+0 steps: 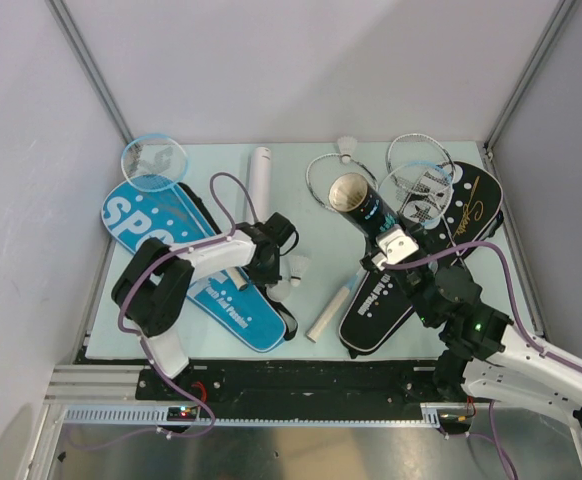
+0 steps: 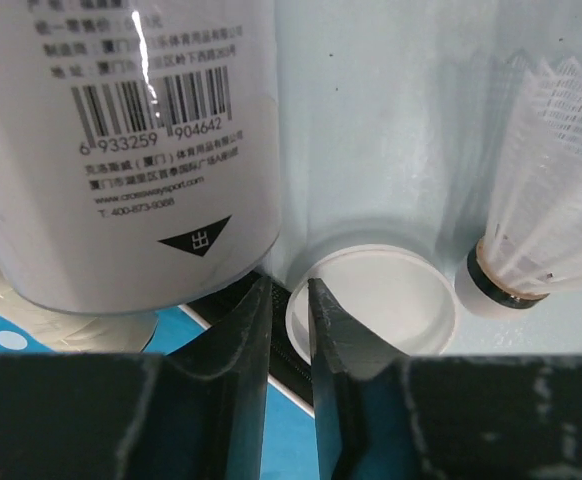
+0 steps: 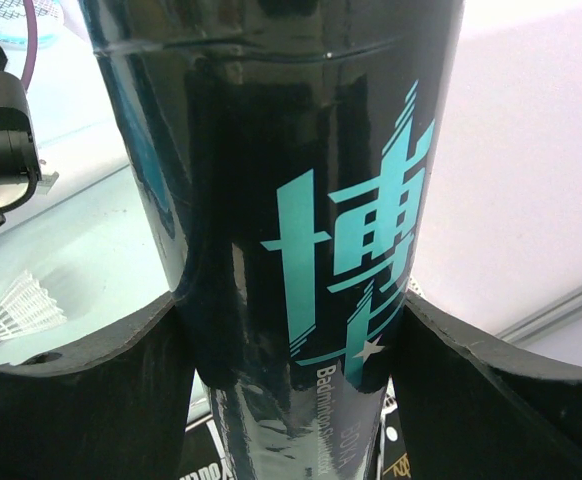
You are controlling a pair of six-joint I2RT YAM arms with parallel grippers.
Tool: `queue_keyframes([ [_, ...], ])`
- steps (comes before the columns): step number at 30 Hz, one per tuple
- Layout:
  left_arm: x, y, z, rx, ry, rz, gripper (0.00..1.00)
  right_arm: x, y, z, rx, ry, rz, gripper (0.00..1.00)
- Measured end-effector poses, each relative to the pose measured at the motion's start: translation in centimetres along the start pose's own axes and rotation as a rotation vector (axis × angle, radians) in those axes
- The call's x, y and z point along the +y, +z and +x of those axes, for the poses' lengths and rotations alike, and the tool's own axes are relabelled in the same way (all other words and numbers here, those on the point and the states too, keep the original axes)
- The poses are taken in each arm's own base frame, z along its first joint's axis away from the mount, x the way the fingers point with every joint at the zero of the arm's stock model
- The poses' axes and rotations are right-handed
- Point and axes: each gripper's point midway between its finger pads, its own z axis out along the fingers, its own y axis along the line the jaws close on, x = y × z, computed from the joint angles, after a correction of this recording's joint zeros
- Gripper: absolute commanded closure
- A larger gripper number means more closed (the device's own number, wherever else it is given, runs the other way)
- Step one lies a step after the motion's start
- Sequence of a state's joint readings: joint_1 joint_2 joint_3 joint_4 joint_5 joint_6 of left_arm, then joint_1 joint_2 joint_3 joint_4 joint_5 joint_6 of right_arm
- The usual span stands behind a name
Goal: Pack up the badminton gear
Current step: Close the lid on the shuttle tube.
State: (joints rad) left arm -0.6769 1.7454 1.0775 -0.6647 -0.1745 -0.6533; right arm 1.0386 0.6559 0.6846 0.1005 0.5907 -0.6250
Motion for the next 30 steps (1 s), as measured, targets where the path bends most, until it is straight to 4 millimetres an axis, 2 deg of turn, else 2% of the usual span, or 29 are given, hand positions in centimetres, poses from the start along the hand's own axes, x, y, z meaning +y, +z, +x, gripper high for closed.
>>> queue_keyframes([
  [5, -0.2, 0.2, -0.1, -0.003, 0.004, 0.005, 0.82, 0.1, 0.1, 0.1, 0.006, -0.007, -0.001, 0.79],
  [11, -0.5, 0.3, -0.2, -0.013, 0.008, 0.014, 0.99, 0.6, 0.5, 0.5, 0.019, -0.018, -0.011, 0.79],
  [20, -0.4, -0.2, 0.1, -0.026, -0.006, 0.040, 1.00, 1.1, 0.7, 0.7, 0.027, -0.022, -0.025, 0.79],
  [24, -0.5, -2.9, -0.5, -0.080, -0.043, 0.102, 1.00, 1.3, 0.7, 0.6, 0.022, -0.016, -0.035, 0.79],
  [27, -0.9, -6.7, -2.3, -0.176, -0.107, 0.198, 1.00, 1.6, 0.8, 0.5, 0.015, -0.004, -0.048, 0.79],
  [30, -0.3, -11.1, -4.1, -0.286, -0.190, 0.297, 1.00, 2.1, 0.8, 0.5, 0.008, -0.003, -0.073, 0.79],
])
